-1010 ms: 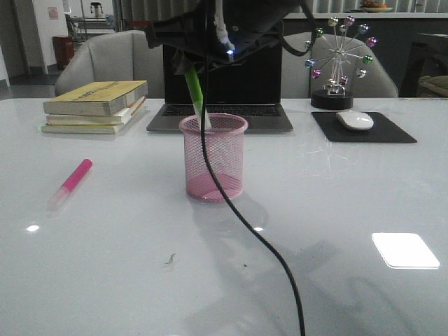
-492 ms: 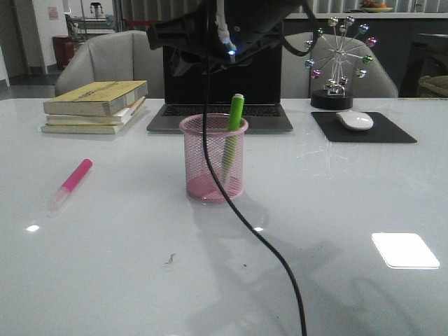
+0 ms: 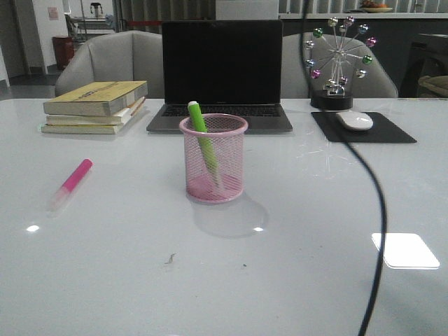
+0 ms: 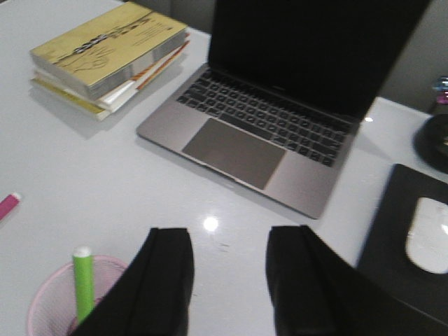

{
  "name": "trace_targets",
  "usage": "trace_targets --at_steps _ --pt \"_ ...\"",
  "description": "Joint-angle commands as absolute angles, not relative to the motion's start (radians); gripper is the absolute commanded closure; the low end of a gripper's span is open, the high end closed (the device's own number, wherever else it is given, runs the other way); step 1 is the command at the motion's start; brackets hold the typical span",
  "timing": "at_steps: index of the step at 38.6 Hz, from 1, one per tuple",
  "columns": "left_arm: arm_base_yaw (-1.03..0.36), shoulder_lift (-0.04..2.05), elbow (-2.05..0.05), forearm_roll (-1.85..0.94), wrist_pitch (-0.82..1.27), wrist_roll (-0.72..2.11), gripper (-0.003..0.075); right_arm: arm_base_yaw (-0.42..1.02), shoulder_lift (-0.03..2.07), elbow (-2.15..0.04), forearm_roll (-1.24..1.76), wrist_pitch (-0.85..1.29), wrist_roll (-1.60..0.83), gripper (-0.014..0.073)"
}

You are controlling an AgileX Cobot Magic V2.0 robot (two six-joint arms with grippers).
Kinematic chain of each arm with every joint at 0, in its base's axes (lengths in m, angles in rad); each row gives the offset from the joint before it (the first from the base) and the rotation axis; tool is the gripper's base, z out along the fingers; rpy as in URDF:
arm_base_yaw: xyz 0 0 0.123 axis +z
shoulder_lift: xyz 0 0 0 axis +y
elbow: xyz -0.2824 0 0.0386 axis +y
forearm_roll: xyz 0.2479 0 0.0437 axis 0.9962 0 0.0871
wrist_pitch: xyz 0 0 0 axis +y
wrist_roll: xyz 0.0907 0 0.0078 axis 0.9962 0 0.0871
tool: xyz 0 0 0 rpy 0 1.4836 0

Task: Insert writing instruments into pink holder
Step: 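Withdraw the right gripper away from the holder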

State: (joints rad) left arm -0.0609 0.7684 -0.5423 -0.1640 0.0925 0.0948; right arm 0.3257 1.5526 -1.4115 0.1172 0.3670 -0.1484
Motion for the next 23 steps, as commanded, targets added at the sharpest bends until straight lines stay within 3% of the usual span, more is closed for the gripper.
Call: trace_targets --at_steps 1,11,23 --pt "-0.061 0.766 -0.578 -0.163 0.000 0.090 0.0386 0.250 1.435 -1.420 0.107 0.378 -0.162 0.0210" --pt "-0.061 0.766 -0.578 -0.161 0.000 0.090 0.0386 0.046 1.161 -1.151 0.076 0.458 -0.164 0.0210" --pt "-0.061 0.766 -0.578 -0.161 0.000 0.090 0.0386 -0.085 0.781 -0.741 0.076 0.526 -0.164 0.0210"
